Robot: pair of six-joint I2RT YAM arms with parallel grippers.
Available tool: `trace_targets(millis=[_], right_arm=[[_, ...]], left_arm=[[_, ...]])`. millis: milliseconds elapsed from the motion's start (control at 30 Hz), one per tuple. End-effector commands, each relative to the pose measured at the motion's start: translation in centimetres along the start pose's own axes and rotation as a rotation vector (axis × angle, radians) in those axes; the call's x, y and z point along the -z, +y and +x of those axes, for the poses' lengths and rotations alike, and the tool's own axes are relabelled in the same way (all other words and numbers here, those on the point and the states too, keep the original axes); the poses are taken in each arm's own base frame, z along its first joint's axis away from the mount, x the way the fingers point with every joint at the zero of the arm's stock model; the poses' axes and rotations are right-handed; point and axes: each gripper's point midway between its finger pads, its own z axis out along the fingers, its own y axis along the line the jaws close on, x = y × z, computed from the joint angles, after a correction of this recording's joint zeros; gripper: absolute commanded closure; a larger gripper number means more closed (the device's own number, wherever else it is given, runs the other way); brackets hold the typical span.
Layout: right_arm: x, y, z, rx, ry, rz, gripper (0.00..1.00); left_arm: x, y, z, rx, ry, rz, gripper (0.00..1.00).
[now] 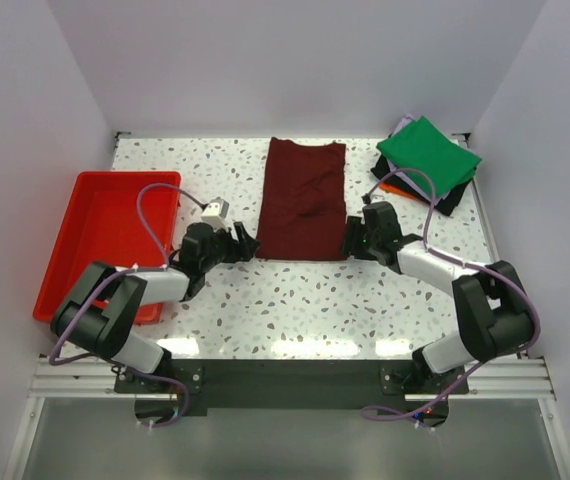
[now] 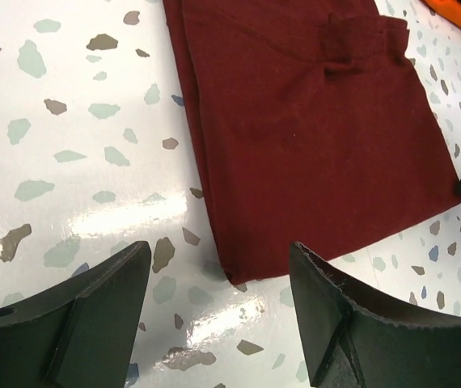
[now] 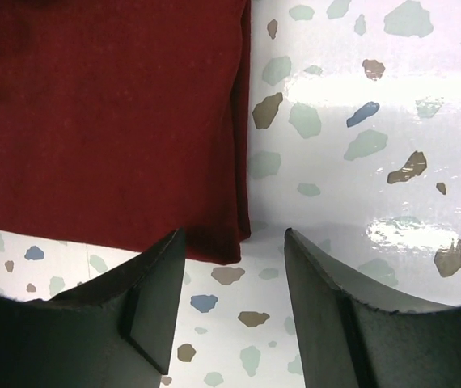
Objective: Fold and stack the t-shirts
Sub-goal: Fold the tshirt
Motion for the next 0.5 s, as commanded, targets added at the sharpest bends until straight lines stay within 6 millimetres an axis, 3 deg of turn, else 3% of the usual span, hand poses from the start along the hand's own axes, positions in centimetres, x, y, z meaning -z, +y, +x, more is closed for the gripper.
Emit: trace_targets(millis=[0, 67, 467], right_arm=[[-0.6, 0.8, -0.4, -0.019, -0.019, -0.041, 0.45], [-1.0, 1.0, -0.7, -0.021, -0.034, -0.051, 0.47], [-2.3, 0.6, 2.0, -0.040, 0.051, -0.054, 0.60]], left_arm=[[0.3, -0.6, -0.7, -0.008, -0.032, 0.008, 0.27], [0.4, -0.6, -0.5, -0.009, -0.029, 0.005, 0.27], [0.6, -0.4, 0.1, -0.030, -0.018, -0.029, 0.27]])
